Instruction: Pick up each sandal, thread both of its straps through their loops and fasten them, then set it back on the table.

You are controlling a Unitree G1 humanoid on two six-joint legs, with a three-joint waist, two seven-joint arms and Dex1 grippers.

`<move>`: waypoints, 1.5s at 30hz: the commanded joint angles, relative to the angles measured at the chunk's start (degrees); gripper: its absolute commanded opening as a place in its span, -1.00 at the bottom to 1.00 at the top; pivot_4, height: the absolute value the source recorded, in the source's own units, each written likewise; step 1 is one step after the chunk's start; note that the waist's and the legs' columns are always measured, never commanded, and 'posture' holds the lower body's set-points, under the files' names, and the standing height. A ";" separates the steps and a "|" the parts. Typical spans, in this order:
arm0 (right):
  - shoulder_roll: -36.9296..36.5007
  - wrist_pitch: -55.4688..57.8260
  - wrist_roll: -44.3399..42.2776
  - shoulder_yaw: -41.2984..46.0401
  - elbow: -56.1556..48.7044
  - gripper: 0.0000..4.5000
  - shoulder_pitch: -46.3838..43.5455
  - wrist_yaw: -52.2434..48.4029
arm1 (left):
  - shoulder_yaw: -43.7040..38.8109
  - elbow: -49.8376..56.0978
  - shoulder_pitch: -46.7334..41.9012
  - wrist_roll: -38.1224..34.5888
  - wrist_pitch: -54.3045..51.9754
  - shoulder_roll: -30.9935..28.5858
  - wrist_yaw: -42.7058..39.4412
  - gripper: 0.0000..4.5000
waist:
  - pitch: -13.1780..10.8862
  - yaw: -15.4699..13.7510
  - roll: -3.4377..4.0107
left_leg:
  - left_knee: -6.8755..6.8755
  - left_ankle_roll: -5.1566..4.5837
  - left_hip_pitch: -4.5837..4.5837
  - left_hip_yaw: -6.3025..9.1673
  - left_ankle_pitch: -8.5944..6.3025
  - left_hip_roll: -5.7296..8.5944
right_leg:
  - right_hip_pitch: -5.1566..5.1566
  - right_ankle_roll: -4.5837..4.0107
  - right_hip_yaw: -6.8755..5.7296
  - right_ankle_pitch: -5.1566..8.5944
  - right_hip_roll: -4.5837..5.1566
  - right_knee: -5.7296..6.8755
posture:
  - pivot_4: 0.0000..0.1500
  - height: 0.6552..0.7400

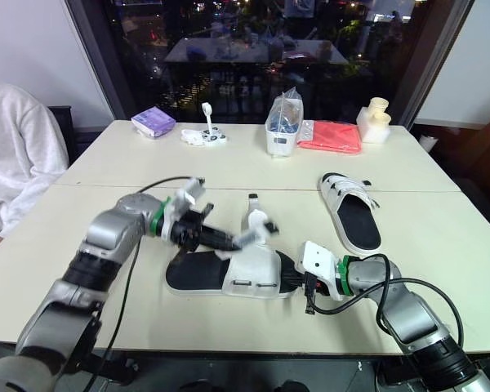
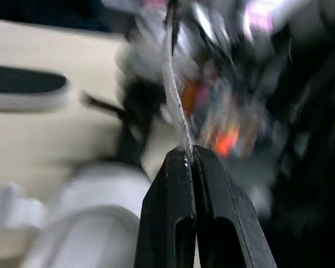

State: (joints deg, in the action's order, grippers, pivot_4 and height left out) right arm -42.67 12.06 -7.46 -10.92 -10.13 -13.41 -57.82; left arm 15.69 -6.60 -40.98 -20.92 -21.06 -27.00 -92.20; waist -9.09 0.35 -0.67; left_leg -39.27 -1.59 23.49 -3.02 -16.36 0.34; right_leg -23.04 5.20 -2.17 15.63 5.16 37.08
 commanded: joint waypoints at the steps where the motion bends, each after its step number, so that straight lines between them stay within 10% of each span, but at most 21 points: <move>1: -0.23 -0.55 0.26 0.31 0.24 -1.00 -0.32 -0.44 | 3.71 1.41 1.10 7.09 25.64 0.86 -0.30 -0.97 | 0.00 -0.18 0.00 | 0.01 -0.04 0.00 0.00 -0.03 0.03 | -0.02 -0.07 0.00 0.04 0.05 0.00 | 1.00 1.00; 7: -0.30 -1.01 0.37 -0.02 0.73 -1.00 -0.01 -1.11 | 11.30 -3.15 1.11 8.55 50.88 -3.75 -0.30 -0.73 | 0.01 0.37 0.03 | 0.15 -0.15 0.00 -0.02 -0.10 0.06 | -0.12 -0.05 -0.01 0.01 0.13 -0.02 | 1.00 1.00; 15: -0.65 -1.35 0.39 0.08 1.42 -1.00 -0.68 -2.21 | 13.03 -4.47 -0.30 7.72 61.31 -12.09 -0.30 0.98 | 0.01 0.38 0.05 | 0.17 -0.17 0.00 -0.01 -0.11 0.05 | -0.12 -0.02 -0.03 -0.01 0.13 -0.03 | 1.00 1.00; 23: 0.07 -2.71 1.18 -0.37 3.46 -1.00 -1.94 -2.42 | 0.37 3.72 3.12 -4.66 19.13 -15.06 15.07 0.98 | 0.00 0.35 0.05 | 0.12 -0.24 0.00 0.00 -0.13 0.06 | -0.06 0.05 -0.08 -0.03 0.08 -0.01 | 1.00 1.00; 31: -0.29 -3.08 1.17 -0.57 3.73 -1.00 -2.07 -2.75 | -4.92 17.37 12.94 -27.17 -26.48 -28.45 12.30 0.98 | -0.01 0.44 0.05 | 0.11 -0.24 -0.01 0.01 -0.12 -0.02 | -0.05 0.09 -0.07 -0.02 -0.14 0.03 | 1.00 1.00; 45: -0.11 -2.67 1.34 -0.71 2.06 -1.00 -1.33 -2.55 | 0.23 20.53 21.56 -24.72 -38.83 -21.98 23.72 0.98 | -0.03 0.23 0.04 | 0.12 -0.22 -0.10 0.07 -0.12 -0.02 | 0.04 -0.09 -0.06 0.07 -0.03 0.00 | 1.00 1.00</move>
State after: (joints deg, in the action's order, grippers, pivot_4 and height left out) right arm -42.67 9.23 -6.45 -11.58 -7.05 -15.38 -60.47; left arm 15.18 14.01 -19.29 -47.18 -60.62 -49.26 -69.48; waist -9.12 0.57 -0.63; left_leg -39.14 -1.81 23.40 -2.95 -16.48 0.32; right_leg -23.01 5.08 -2.23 15.71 5.14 37.08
